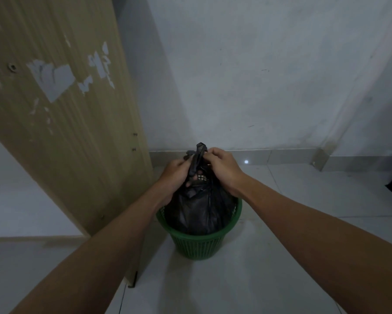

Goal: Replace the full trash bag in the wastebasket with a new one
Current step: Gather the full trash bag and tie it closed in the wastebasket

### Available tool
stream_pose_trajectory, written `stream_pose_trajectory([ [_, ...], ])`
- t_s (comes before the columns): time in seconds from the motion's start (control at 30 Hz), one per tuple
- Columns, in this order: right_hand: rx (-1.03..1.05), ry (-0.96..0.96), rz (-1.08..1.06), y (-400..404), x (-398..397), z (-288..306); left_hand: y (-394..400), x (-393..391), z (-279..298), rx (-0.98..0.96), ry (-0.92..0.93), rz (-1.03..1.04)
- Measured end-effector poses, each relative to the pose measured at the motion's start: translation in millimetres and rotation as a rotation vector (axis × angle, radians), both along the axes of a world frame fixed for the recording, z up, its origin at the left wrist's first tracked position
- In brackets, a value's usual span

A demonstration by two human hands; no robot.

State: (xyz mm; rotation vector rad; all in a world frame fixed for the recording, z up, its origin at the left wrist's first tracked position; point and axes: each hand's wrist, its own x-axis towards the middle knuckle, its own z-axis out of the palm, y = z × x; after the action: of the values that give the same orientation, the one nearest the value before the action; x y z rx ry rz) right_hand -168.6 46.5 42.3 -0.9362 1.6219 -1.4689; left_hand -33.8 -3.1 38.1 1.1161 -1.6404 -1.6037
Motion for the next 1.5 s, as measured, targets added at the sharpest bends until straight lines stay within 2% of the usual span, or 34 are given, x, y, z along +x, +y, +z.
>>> stream_pose_trajectory([
  [0.1,0.032,0.008,-0.003,-0.6,-2.3,-3.9,-1.0,-0.2,-1.6,0.037,0.135,0.081],
  [0.17,0.027,-0.035,-0.021,3.1,-1.7,-3.0,-2.6,1.1,-3.0,0.004,0.148,0.121],
  [0.27,0.057,-0.158,-0.062,5.9,-0.9,-0.7,-6.8,3.9,-14.9,-0.310,-0.010,0.134],
  [0.33,0.124,-0.192,-0.098,3.1,0.2,-1.9,-7.8,8.3,-23.7,-0.537,-0.048,0.078],
  [0.43,0.212,-0.169,-0.147,-4.3,-0.3,-6.5,-8.9,18.4,-26.3,-0.824,-0.075,-0.118],
  [0.53,0.228,-0.100,-0.107,-5.1,-3.0,-7.5,-16.4,22.2,-27.5,-1.076,-0.268,-0.201],
  [0.6,0.192,-0.087,-0.045,-2.2,-4.5,-4.8,-17.0,19.0,-27.4,-1.036,-0.387,-0.154],
  [0.67,0.141,-0.035,0.028,2.3,-5.5,-0.5,-13.9,10.9,-22.6,-0.796,-0.387,-0.122],
  [0.73,0.080,0.061,0.067,6.6,-6.8,1.6,-11.5,2.5,-15.1,-0.431,-0.228,-0.068],
  [0.8,0.009,0.185,0.081,10.8,-8.5,2.3,-11.5,0.6,-9.3,-0.164,-0.091,0.006],
  [0.97,-0.074,0.309,0.190,18.6,-12.4,-3.9,-9.4,4.3,-5.3,0.101,0.083,0.062],
  [1.13,-0.109,0.455,0.272,21.1,-14.9,-2.4,-11.6,6.9,-4.2,0.112,0.066,0.057],
  [1.23,-0.083,0.435,0.292,20.9,-21.9,2.4,-8.8,7.3,-2.9,0.044,0.057,0.141],
  [1.33,0.036,0.398,0.326,24.3,-35.5,11.0,-9.2,8.1,-4.3,0.008,0.066,0.189],
  [1.43,0.159,0.360,0.409,28.9,-47.8,13.9,-17.2,13.6,-14.4,-0.199,-0.088,0.212],
  [1.5,0.216,0.429,0.457,32.7,-55.0,10.3,-19.9,20.3,-21.5,-0.365,-0.276,0.215],
])
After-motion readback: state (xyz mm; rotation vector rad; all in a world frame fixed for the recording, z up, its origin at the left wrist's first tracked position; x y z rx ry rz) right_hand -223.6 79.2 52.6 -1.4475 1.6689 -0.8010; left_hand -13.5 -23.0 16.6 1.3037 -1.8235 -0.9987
